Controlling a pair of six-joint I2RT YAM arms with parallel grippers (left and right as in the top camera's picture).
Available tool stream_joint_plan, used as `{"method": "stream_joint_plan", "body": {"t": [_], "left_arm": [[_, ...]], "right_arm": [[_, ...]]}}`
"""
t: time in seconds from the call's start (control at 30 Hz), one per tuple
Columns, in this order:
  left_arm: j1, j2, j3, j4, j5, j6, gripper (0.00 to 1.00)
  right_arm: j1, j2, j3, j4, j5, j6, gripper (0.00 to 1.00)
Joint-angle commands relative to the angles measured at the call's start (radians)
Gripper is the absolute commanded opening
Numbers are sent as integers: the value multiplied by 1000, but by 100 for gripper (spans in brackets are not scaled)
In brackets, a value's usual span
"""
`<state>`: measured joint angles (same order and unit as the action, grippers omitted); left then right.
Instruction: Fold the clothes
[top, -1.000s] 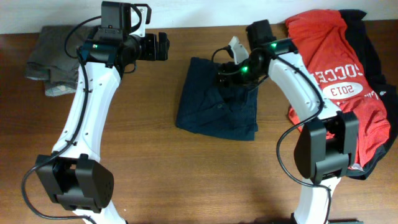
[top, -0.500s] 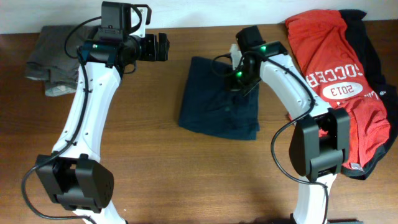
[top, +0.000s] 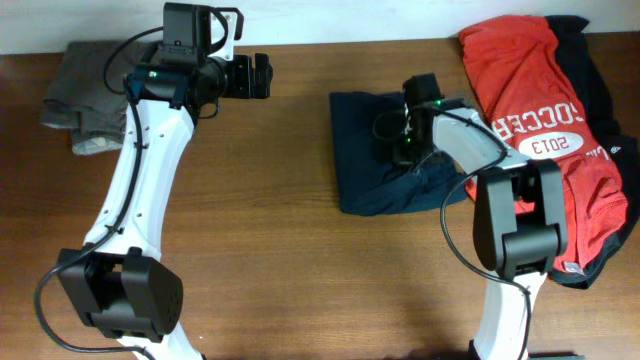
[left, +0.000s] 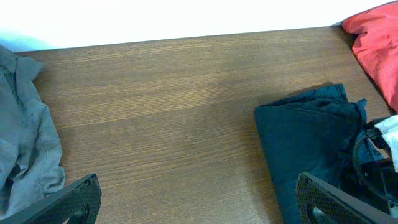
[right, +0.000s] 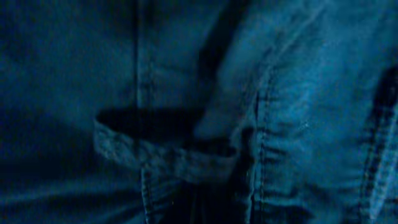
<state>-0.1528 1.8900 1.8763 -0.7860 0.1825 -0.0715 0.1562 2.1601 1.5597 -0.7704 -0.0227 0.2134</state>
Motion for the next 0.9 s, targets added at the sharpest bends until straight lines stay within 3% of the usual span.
{"method": "stream_joint_plan", "body": {"t": [0.0,0.07,0.2,0.4,0.57,0.87], "left_arm": [[0,6,8,-2,-4,17,99],[1,6,8,-3,-4,17,99],[-2,7,8,-8,-3,17,99],[-57,24,8,-12,137,166,99],[-148,71,8,-12,136,225,99],[-227,232,8,-11,141,226,99]], "right_arm": [[-23,29,-37,20,64,13,4],[-36,21,-19,3,51,13,5],[-61,-18,82,-113,-25,1,46],[-80,-67,290,-321,-194,-45,73],[-82,-94,475,-454,-191,-75,92],[-188,-95,583,-525,-202,-74,95]]}}
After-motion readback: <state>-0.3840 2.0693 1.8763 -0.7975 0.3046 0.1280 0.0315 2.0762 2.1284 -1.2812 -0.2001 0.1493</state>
